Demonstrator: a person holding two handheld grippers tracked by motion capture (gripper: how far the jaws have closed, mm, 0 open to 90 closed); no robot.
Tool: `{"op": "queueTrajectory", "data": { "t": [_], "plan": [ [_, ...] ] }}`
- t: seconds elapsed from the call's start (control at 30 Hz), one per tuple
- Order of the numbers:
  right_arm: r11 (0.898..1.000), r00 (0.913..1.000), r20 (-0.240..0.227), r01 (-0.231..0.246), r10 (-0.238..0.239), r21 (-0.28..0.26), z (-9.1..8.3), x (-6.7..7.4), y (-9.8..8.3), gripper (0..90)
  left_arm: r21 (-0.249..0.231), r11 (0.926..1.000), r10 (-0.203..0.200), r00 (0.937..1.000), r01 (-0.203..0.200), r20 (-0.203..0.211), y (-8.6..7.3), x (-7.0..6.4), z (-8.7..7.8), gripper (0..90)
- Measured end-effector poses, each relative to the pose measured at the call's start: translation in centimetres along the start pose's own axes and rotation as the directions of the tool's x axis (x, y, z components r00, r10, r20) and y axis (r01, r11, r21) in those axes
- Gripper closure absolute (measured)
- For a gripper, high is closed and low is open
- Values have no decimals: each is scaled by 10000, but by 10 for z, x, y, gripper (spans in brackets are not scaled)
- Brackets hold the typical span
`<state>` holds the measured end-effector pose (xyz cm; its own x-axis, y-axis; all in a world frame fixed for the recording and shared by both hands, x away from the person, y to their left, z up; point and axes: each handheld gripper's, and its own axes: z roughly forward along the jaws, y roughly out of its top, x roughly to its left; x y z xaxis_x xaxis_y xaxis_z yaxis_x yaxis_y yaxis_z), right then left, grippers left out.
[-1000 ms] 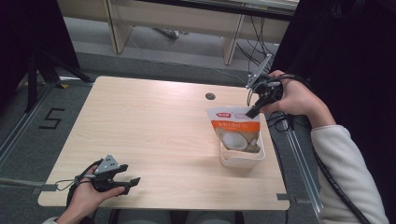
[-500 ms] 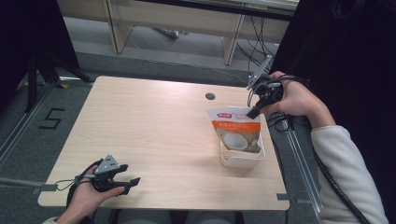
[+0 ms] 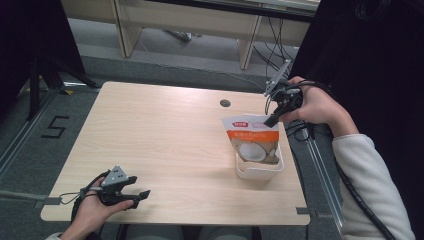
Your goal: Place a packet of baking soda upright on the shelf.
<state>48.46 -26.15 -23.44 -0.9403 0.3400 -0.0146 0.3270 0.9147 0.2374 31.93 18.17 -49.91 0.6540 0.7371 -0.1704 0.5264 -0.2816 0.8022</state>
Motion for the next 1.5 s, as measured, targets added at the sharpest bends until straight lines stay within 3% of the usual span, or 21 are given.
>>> {"op": "queueTrajectory", "data": {
  "t": [0.33, 0.43, 0.7, 1.03, 1.07, 1.5],
  "plan": [
    [9998, 9998, 119, 176, -177, 49, 1, 0, 0, 900, -2, 10000, 7, 10000, -7, -10, 0, 0, 0, 278],
    [9985, 9983, 211, 543, -543, 38, 3, -2, 1, 900, 7, 10000, -5, 10000, 5, 11, 0, 0, 0, 278],
    [9951, 9943, 411, 977, -983, 150, 4, -2, 2, 900, -17, 10000, -18, 10000, 18, 8, 0, 0, 0, 278],
    [9937, 9930, 445, 1081, -1093, 288, 6, -3, -2, 900, -4, 10000, -11, 10000, 11, -46, 0, 0, 0, 278],
    [9936, 9929, 437, 1090, -1103, 304, 6, -3, -2, 900, 103, 9999, 124, 9999, -124, -52, 0, 1, -1, 278],
    [9921, 9919, 479, 1156, -1180, 490, 11, -4, -2, 900, -6, 10000, -4, 10000, 4, 7, 0, 0, 0, 278]
  ]
}}
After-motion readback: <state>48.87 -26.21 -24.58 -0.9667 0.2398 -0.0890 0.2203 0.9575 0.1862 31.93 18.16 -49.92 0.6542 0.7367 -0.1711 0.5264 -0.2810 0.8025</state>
